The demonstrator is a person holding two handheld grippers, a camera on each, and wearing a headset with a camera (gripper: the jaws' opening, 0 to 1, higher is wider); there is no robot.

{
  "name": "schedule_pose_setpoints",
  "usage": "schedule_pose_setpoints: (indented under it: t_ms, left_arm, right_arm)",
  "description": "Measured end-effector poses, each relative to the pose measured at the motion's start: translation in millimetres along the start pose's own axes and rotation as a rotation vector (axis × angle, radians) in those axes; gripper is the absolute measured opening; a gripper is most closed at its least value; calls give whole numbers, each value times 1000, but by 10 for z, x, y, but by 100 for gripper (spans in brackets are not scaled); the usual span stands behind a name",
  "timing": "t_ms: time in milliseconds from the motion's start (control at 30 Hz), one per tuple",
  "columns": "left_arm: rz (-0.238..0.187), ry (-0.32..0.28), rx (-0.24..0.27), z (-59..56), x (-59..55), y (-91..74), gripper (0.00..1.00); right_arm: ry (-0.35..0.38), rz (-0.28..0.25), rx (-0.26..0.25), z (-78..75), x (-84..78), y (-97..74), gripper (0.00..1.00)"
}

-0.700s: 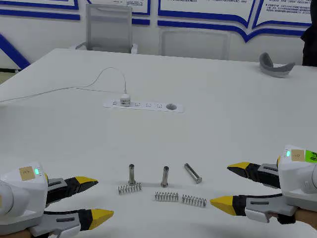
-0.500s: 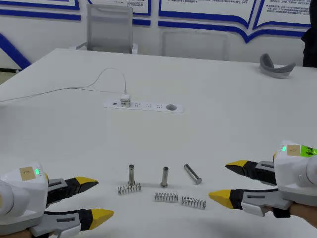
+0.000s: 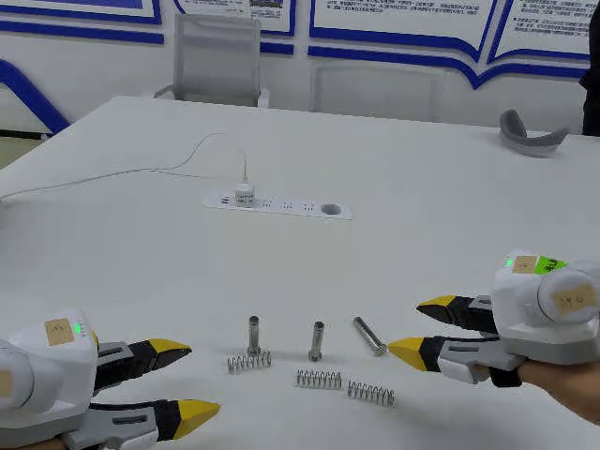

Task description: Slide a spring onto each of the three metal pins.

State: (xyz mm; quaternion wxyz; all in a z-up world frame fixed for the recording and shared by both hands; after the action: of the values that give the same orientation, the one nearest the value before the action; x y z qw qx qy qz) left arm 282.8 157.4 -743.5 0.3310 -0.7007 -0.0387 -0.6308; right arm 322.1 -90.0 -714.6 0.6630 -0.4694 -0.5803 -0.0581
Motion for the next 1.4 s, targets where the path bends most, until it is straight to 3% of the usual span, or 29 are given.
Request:
schedule_pose_setpoints:
  t_ms: [600,1100,1400]
  left_arm:
    - [-5,-2,3,-15,14,9,46]
    - [0,-8,4,-8,-16,27,45]
    - [-1,-15,5,-6,-42,39,45]
  right_arm:
    - [10,56,-23,-80,83,244,34]
    - [33,144,-44,-121,87,542,28]
    - [63,216,-53,-149,2,714,26]
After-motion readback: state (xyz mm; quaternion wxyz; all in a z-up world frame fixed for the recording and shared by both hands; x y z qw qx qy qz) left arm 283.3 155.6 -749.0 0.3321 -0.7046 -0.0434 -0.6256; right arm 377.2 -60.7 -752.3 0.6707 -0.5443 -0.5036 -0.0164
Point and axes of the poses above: the centre of the closed fingertips' face, and the gripper's own axes: y roughly forward along the fingers, z roughly to its left, x roughly out of its top, the point moved 3 cm from there along -y, roughly backward along the fingers, and after that the axes turned 1 degree about z, right-handed, at the moved point
